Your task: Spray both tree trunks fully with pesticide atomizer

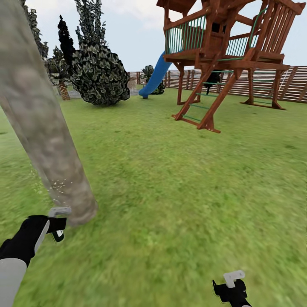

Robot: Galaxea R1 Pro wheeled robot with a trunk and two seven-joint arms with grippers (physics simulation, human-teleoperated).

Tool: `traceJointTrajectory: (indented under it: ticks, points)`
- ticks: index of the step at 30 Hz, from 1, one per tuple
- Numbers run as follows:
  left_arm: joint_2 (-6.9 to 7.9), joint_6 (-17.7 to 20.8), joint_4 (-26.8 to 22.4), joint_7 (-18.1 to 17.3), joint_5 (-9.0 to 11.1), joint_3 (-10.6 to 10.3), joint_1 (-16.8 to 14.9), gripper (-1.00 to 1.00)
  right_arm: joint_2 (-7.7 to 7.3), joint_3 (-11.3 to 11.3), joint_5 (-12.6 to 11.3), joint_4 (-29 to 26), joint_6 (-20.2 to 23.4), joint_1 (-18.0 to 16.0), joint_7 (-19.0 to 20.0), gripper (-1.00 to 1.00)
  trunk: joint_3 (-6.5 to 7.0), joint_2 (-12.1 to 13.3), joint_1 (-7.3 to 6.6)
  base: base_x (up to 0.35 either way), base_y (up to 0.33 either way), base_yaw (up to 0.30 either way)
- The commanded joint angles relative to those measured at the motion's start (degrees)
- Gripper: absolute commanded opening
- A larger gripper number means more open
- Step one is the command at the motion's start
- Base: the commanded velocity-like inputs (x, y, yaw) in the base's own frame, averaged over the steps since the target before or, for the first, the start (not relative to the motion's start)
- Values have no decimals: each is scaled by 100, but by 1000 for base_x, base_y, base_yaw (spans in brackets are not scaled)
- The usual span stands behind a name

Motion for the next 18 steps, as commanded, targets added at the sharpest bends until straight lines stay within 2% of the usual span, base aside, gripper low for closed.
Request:
traceJointTrajectory:
  ticks: [1, 7, 12, 16, 18]
  points:
    - [-1, 16, -13, -45, -53, 17, -3, -100, 0, 47, -48, -1, -12, -1, -12, 100, -5, -2, 0, 197, -225, 1]
    - [-1, 2, 0, -44, -74, 17, -3, -100, -1, 49, -48, -1, -12, -1, -12, 100, -5, -2, 0, 253, -173, 4]
    - [5, -10, 3, -18, -93, 16, 74, -100, -4, 42, -48, 0, -12, -1, -12, 100, -5, -2, 0, 283, -144, 214]
    - [5, -105, -2, 532, -57, 14, 114, -100, -6, 41, -48, 0, -11, -1, -12, 100, -5, -2, 0, 209, -106, 275]
    - [-9, -111, -4, 581, -30, 2, 118, -100, -7, 41, -48, 0, -12, -1, -12, 100, -5, -2, 0, 24, -12, 276]
